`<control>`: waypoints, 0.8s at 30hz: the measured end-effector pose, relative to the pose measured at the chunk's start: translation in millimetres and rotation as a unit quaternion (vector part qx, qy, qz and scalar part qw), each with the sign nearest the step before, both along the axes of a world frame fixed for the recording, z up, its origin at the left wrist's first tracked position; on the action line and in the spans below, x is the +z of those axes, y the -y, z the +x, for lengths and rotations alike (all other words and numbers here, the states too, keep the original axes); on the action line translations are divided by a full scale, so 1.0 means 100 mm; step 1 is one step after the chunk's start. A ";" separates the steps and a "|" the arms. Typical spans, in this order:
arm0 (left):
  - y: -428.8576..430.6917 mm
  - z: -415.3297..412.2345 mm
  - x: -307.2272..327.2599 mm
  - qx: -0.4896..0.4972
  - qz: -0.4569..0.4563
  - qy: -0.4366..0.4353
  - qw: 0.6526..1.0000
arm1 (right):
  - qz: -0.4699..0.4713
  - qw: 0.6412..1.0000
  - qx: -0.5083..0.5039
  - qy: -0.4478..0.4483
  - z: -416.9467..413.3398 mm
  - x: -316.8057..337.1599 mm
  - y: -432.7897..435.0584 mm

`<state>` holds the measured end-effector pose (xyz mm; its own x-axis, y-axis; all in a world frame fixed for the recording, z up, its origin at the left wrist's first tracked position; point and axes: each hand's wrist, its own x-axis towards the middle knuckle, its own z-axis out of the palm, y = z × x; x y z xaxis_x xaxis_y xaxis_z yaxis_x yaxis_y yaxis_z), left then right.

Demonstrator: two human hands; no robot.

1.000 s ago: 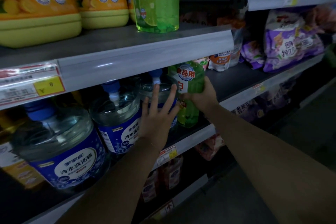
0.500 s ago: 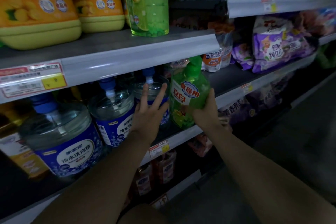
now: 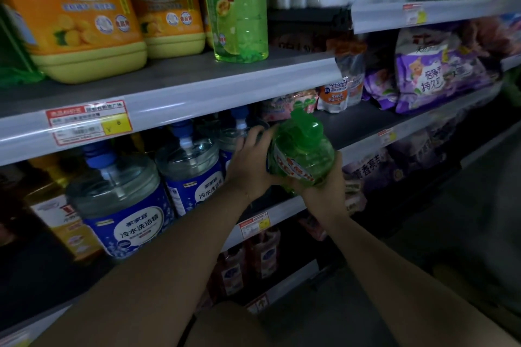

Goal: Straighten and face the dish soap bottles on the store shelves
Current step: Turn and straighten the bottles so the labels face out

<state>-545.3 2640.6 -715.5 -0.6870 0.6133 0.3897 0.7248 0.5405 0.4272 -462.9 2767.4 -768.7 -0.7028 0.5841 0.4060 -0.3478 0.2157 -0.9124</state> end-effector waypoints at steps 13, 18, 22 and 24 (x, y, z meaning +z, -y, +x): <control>0.28 0.30 0.20 -0.093 0.291 0.279 0.910 | 0.140 0.986 0.086 -0.007 0.42 0.78 0.05; 0.46 0.45 0.42 -0.111 0.321 0.334 0.879 | 0.128 0.984 0.119 -0.019 0.51 1.05 0.19; 0.65 0.61 0.65 -0.121 0.353 0.329 0.868 | 0.121 0.981 0.148 -0.038 0.59 1.28 0.34; 0.73 0.69 0.76 -0.123 0.363 0.325 0.864 | 0.109 0.979 0.168 -0.042 0.62 1.38 0.41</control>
<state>-476.1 2567.2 -639.4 -0.7892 0.5279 0.3137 0.2584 -0.1779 0.9495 -400.6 2726.8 -631.0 -0.7993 0.2192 0.5596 -0.5042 0.2622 -0.8228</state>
